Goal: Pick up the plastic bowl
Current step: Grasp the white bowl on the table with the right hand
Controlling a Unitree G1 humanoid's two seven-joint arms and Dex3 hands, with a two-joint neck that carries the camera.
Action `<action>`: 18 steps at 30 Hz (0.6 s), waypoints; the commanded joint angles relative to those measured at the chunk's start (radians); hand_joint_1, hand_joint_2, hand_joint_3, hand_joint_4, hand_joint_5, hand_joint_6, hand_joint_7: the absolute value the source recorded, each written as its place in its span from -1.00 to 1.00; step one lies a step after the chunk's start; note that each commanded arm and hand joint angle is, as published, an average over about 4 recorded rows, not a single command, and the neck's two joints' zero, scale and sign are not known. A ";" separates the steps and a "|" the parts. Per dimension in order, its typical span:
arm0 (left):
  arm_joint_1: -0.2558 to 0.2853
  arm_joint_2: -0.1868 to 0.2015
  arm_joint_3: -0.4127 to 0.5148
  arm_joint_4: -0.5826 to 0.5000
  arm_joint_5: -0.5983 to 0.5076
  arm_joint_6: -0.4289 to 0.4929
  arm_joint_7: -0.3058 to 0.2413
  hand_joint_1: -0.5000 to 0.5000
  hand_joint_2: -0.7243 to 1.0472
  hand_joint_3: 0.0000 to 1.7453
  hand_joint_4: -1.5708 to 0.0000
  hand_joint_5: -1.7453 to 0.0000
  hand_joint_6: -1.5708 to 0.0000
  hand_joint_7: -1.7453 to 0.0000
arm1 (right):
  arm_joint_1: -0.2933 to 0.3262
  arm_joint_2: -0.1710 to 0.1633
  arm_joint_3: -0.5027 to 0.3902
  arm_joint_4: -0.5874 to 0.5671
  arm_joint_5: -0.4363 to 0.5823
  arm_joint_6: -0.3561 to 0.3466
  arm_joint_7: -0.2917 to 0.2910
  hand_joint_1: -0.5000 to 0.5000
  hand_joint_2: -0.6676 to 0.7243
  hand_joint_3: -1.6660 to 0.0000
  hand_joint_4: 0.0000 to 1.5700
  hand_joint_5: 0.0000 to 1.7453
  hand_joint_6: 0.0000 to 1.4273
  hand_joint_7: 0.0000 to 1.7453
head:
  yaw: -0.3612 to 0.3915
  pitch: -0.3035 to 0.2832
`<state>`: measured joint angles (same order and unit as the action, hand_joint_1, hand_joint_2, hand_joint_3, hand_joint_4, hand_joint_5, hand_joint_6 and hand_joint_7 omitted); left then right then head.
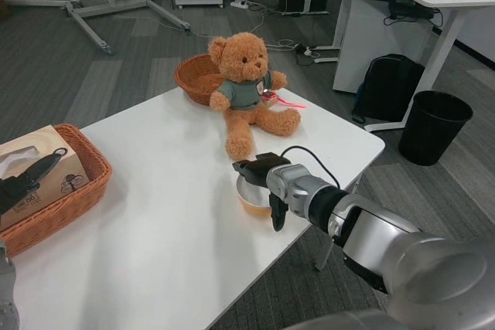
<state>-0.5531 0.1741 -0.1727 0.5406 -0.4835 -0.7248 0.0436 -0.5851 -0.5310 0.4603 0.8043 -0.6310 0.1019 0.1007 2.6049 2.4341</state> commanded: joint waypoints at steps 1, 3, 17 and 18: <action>0.008 0.005 0.000 -0.003 -0.001 -0.005 0.001 -1.00 0.30 -1.00 1.00 1.00 1.00 1.00 | -0.019 0.009 0.021 0.039 0.013 -0.004 -0.004 -0.42 -0.30 0.81 -1.00 -1.00 -1.00 -1.00 | 0.001 -0.001; 0.009 0.005 0.000 -0.002 -0.001 -0.005 0.001 -1.00 0.30 -1.00 1.00 1.00 1.00 1.00 | -0.027 0.012 0.030 0.057 0.018 -0.004 -0.005 -0.42 -0.34 0.81 -1.00 -1.00 -1.00 -1.00 | 0.001 -0.001; 0.010 0.005 -0.001 0.002 -0.003 -0.007 0.001 -1.00 0.30 -1.00 1.00 1.00 1.00 1.00 | -0.072 0.022 0.086 0.134 0.038 -0.010 -0.024 -0.42 -0.50 0.76 -1.00 -0.89 -1.00 -0.96 | 0.002 -0.006; 0.010 0.005 -0.001 0.002 -0.003 -0.007 0.001 -1.00 0.30 -1.00 1.00 1.00 1.00 1.00 | -0.074 0.022 0.088 0.135 0.040 -0.010 -0.024 -0.44 -0.55 0.71 -1.00 -0.86 -1.00 -0.92 | 0.002 -0.005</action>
<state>-0.5530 0.1736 -0.1738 0.5409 -0.4843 -0.7248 0.0436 -0.6573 -0.5166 0.5331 0.9179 -0.6016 0.0909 0.0679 2.6067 2.4286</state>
